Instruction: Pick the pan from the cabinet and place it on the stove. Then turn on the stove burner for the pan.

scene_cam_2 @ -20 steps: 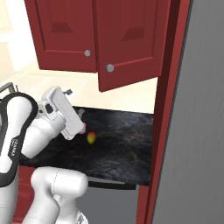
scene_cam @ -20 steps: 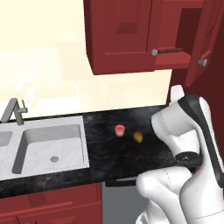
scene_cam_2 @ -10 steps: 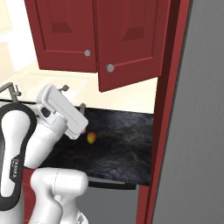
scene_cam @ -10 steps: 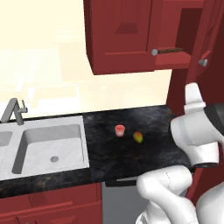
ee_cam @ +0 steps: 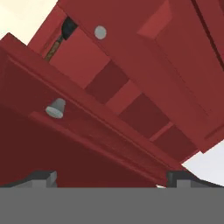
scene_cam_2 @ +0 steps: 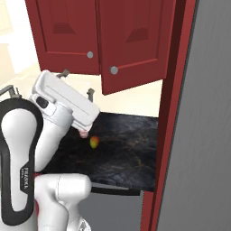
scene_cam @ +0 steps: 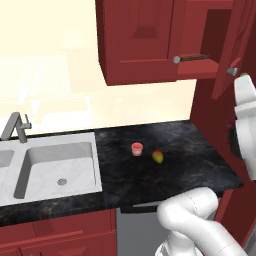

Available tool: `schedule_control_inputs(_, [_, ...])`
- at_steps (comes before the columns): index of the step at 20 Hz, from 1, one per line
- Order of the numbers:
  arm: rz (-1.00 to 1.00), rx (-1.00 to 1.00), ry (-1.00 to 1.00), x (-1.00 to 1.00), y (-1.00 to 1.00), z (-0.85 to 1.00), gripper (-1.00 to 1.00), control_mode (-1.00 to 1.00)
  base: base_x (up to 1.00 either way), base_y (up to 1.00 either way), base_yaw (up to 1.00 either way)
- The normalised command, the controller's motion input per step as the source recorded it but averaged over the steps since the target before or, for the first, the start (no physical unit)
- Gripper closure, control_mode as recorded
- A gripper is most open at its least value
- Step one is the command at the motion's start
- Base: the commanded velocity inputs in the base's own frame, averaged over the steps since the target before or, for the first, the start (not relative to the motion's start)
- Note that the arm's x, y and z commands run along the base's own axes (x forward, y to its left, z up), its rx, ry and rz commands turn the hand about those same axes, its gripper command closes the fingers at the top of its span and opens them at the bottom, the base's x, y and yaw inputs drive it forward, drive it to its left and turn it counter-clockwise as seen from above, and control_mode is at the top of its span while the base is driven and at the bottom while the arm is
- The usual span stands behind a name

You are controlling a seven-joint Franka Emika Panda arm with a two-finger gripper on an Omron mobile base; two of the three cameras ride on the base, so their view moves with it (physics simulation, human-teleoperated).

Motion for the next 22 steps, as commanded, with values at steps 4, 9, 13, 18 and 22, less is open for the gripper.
schedule_control_inputs(4, [-0.11, -0.26, 0.06, -0.33, -0.13, 0.60, -1.00, -1.00, 0.00, 0.00, 0.00])
schedule_control_inputs(9, [-0.17, -0.55, 0.09, -0.13, -0.02, 0.12, -1.00, -1.00, 0.00, 0.00, 0.00])
schedule_control_inputs(13, [-0.23, -0.73, 0.15, 0.04, 0.00, 0.00, -1.00, -1.00, 0.00, 0.00, 0.00])
schedule_control_inputs(18, [-0.22, -0.74, 0.09, 0.18, 0.00, 0.15, -1.00, -1.00, 0.00, 0.00, 0.00])
schedule_control_inputs(22, [-0.16, -0.75, 0.02, 0.21, 0.01, 0.10, -1.00, -1.00, 0.00, 0.00, 0.00])
